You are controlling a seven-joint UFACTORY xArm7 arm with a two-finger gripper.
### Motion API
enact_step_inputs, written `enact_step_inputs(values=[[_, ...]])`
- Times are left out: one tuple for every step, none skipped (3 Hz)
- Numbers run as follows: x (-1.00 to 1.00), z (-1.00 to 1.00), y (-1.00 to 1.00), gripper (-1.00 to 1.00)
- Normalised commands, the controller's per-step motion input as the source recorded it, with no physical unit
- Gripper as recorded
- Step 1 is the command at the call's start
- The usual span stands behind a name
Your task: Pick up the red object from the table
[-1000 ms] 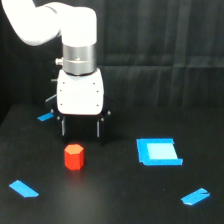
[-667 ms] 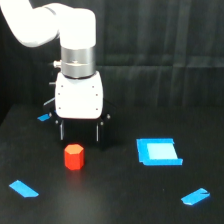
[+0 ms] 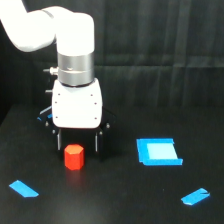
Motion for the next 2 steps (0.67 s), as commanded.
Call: enact_step_inputs(values=[[0.02, -0.15, -0.56, 0.84], [0.08, -0.2, 0.09, -0.99]])
